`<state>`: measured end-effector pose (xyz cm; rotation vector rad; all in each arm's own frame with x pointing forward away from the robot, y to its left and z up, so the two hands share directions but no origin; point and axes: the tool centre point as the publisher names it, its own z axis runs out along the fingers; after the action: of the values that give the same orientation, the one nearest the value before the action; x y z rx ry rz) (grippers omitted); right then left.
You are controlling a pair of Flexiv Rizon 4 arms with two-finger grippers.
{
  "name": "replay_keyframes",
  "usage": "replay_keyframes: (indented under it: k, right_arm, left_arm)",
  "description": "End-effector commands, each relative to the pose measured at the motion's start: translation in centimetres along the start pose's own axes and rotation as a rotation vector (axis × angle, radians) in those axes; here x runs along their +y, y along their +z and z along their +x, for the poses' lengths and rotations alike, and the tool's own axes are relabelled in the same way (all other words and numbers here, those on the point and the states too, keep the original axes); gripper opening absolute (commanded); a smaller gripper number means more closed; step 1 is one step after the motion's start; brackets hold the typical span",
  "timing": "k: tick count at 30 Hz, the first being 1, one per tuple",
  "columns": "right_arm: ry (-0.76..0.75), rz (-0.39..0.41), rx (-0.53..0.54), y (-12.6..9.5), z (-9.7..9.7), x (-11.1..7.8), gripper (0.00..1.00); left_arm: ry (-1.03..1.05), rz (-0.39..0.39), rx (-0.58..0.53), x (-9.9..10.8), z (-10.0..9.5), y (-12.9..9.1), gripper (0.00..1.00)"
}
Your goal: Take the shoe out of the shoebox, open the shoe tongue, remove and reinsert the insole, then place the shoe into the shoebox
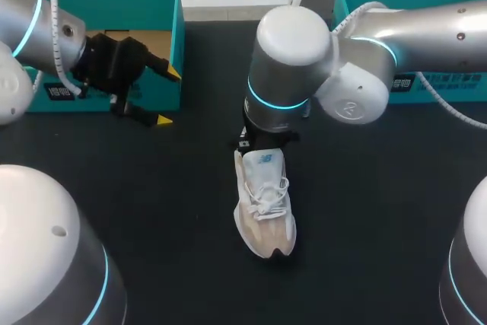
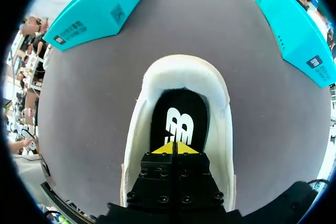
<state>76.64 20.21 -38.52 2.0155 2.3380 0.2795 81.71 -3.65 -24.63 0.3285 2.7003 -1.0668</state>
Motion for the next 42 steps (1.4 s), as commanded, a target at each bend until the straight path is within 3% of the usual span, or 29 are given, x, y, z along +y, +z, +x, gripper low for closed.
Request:
replay_keyframes:
  k: [1, 4, 14, 23, 31, 37, 42]
  right_arm:
    - [0.005, 0.006, -0.021, 1.4, 0.5, -0.2, 0.0]
    - [0.009, 0.008, -0.032, 1.5, 0.4, -0.3, 0.0]
    - [0.015, -0.046, -0.111, -1.9, -0.7, 0.7, 0.0]
    - [-0.015, -0.087, -0.134, 0.6, -1.3, 3.1, 0.0]
    - [-0.042, -0.08, -0.151, 2.9, -1.2, 3.6, 0.0]
    - [-0.035, -0.058, -0.143, 3.2, -1.0, 3.2, 0.0]
    - [-0.007, -0.033, -0.15, 1.3, -1.1, 2.1, 0.0]
  left_arm:
    - [0.001, -0.003, 0.002, 0.0, 0.0, 0.0, 1.0]
    - [0.001, -0.003, 0.002, 0.0, 0.0, 0.0, 1.0]
    - [0.001, -0.003, 0.002, 0.0, 0.0, 0.0, 1.0]
    - [0.001, -0.003, 0.002, 0.0, 0.0, 0.0, 1.0]
    - [0.001, -0.003, 0.002, 0.0, 0.0, 0.0, 1.0]
    - [0.001, -0.003, 0.002, 0.0, 0.0, 0.0, 1.0]
    - [0.001, -0.003, 0.002, 0.0, 0.0, 0.0, 1.0]
